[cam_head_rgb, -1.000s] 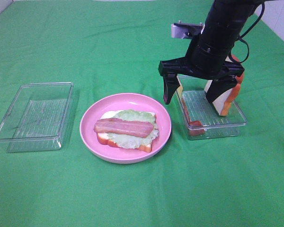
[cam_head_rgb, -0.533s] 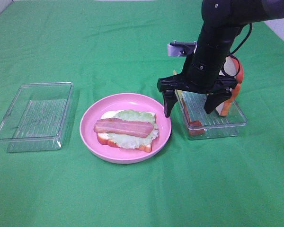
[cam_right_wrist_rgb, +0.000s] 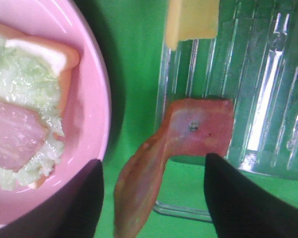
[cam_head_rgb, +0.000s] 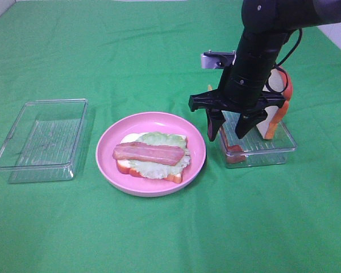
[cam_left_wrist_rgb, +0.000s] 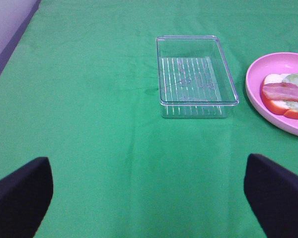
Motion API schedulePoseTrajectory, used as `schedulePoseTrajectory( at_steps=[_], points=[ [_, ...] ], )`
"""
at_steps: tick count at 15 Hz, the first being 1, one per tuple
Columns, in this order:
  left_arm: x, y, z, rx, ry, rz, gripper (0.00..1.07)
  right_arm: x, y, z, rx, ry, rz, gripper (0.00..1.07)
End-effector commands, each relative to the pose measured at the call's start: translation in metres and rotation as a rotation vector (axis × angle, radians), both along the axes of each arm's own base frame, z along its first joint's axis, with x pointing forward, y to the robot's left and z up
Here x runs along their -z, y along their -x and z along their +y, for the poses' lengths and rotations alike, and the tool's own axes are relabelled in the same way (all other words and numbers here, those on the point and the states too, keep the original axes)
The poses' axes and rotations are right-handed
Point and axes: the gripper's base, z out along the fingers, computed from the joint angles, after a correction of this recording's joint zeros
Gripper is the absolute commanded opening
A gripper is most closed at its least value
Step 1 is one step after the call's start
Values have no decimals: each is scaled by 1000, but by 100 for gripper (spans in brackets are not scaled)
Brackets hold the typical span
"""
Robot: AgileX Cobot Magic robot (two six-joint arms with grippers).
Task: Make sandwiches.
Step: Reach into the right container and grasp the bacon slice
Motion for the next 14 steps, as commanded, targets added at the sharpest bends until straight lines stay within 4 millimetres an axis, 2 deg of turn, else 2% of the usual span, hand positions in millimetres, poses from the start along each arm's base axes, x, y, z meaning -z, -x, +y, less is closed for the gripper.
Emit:
schedulePoseTrajectory(
  at_steps=[1,3,4,6,8,11,14],
  points=[
    [0,2,-1,1,6,-32,98,1,-1,0,2,-5,8,58],
    [0,2,-1,1,6,-32,98,1,-1,0,2,-4,8,56],
    [0,2,-1,1,6,-32,98,1,-1,0,2,-4,8,50],
    [0,2,-1,1,6,-32,98,1,0,0,1,-4,9,28],
    [0,2,-1,1,6,-32,98,1,0,0,1,-3,11,0],
    [0,2,-1,1,6,-32,98,-2,0,0,1,-6,5,0],
    [0,2,-1,2,7,-32,98,-19,4,0,19,-29,-11,0]
  ],
)
